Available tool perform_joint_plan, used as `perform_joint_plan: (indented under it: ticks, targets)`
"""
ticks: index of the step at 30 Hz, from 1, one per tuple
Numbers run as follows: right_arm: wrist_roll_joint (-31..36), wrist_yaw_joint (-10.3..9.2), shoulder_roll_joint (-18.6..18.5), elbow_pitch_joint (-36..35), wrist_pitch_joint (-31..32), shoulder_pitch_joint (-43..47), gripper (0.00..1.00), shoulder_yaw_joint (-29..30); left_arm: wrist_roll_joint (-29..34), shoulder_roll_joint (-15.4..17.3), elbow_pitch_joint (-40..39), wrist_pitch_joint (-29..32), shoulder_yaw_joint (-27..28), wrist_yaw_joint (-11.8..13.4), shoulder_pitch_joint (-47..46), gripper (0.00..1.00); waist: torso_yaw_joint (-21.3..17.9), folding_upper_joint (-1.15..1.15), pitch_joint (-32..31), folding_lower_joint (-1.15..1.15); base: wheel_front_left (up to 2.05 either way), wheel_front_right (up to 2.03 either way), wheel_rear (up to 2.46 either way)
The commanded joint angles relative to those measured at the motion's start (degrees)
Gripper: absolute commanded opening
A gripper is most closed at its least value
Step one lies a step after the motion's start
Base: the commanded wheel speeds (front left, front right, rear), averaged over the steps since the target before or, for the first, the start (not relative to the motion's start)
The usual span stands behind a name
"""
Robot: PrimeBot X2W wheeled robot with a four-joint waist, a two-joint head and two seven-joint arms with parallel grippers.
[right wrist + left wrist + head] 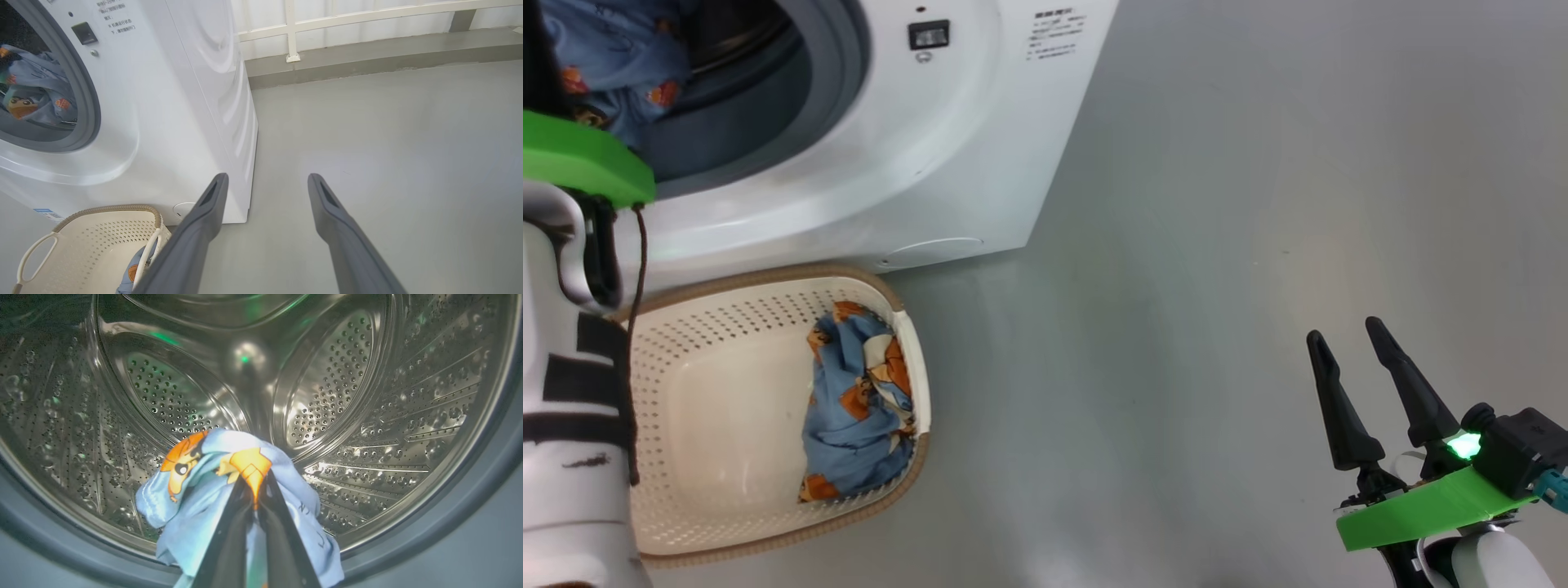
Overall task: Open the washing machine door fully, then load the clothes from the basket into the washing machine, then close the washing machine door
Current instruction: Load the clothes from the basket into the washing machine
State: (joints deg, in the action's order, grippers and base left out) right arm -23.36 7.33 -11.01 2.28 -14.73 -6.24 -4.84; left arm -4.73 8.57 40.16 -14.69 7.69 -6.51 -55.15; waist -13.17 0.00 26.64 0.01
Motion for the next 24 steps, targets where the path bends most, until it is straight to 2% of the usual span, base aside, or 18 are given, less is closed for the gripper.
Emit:
perform_joint_plan:
  ticks: [1,6,7,8,9,15,24]
  targets:
    - [-0.20,0.16,-0.67,-1.04,-0.27,-0.82,1.00,-1.31,0.44,2.97,-0.55,-0.30,0.72,-0.22,-1.73,0.00,-0.91,0.00,0.68,-0.01,0.00,0.00,0.00]
    - [-0.24,0.16,-0.54,-0.92,-0.27,-1.35,1.00,-2.36,1.95,4.45,0.14,-0.30,-0.24,-0.23,-4.39,0.00,-1.56,0.00,0.78,-0.01,0.00,0.00,0.00]
    - [-0.25,0.16,-0.55,-0.91,-0.27,-1.44,1.00,-2.52,2.18,4.63,-0.48,-0.30,-0.17,0.05,-4.60,0.18,-1.68,0.00,0.80,-0.01,0.00,0.00,0.00]
    - [-0.28,0.16,-0.59,-0.91,-0.27,-1.51,1.00,-2.68,2.47,4.88,-1.22,-0.30,-0.18,0.25,-4.72,0.55,-1.81,0.00,0.84,-0.01,0.00,0.00,0.00]
    - [-0.31,0.16,-0.64,-0.90,-0.27,-1.58,1.00,-2.84,2.75,5.16,-2.22,-0.30,-0.11,0.56,-4.71,1.00,-1.97,0.00,0.81,-0.01,0.00,0.00,0.00]
    - [-0.43,0.16,-1.03,-0.92,-0.27,-1.31,1.00,-2.89,2.90,5.68,-5.03,-0.30,1.02,1.53,-3.56,1.00,-2.41,0.00,0.55,-0.01,0.00,0.00,0.00]
    - [-0.26,0.16,-1.27,-0.85,-0.27,-1.25,1.00,-2.78,2.29,4.20,-5.25,-0.30,1.97,1.61,-0.86,1.00,-1.42,0.00,-0.30,-0.01,0.00,0.00,0.00]
